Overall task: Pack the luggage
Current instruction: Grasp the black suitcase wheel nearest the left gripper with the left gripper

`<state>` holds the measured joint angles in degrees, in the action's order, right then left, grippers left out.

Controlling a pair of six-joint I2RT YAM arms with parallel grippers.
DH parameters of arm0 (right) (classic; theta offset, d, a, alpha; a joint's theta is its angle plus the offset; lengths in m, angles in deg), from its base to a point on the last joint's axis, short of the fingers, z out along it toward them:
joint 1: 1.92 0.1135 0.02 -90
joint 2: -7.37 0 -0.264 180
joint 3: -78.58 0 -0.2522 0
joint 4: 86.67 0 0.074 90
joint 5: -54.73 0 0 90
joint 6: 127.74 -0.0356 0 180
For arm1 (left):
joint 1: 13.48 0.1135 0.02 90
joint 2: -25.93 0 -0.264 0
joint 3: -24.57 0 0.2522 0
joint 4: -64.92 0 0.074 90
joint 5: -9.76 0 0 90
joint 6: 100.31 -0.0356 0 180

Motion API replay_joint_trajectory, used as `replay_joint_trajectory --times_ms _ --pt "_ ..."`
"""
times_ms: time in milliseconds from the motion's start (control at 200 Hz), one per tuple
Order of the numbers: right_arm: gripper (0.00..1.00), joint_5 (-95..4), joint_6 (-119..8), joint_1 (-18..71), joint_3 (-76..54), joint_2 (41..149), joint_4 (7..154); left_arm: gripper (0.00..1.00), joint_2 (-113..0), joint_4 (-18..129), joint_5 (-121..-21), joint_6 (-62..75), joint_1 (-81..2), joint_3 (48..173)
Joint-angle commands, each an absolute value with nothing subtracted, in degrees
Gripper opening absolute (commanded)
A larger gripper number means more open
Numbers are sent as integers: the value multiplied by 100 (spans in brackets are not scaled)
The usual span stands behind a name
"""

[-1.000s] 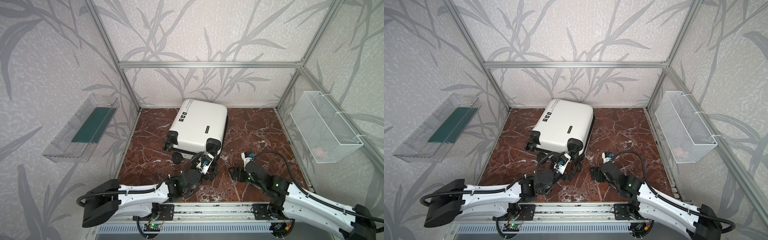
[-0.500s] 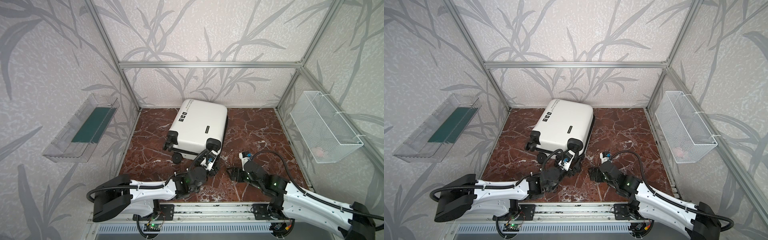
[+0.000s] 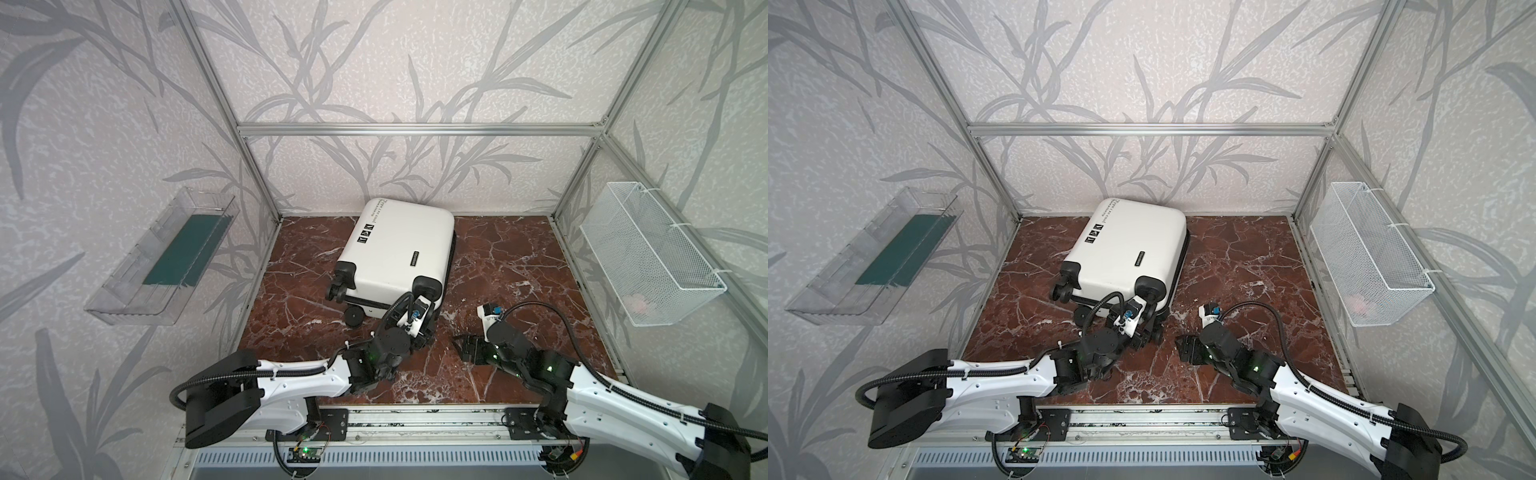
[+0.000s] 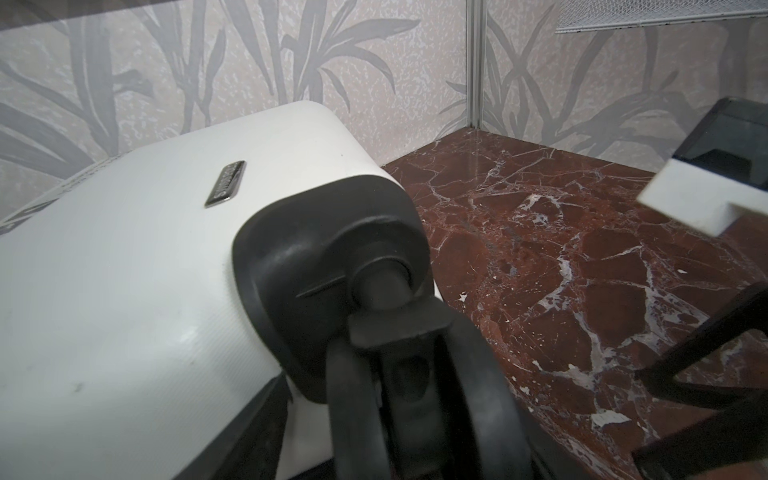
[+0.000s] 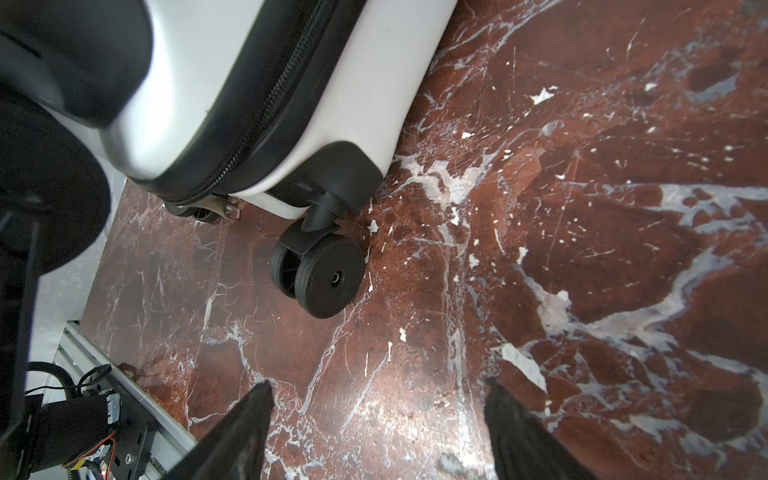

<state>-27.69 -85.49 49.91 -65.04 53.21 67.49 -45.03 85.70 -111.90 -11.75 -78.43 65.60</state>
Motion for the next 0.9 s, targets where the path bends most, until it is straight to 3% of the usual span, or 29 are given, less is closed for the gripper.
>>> replay_joint_trajectory --times_ms 0,501,897 --pt "79 -2797 -8538 4979 -6533 5342 6848 67 -4315 8335 -11237 -1228 -7737 6485" --pt "74 -2925 -8327 5122 -6437 5639 7183 61 -3681 6990 -10839 -1885 -7730 6916" --pt "73 -2937 -8105 5141 -6472 5623 7273 60 -4019 6145 -10542 -2412 -7736 7616"
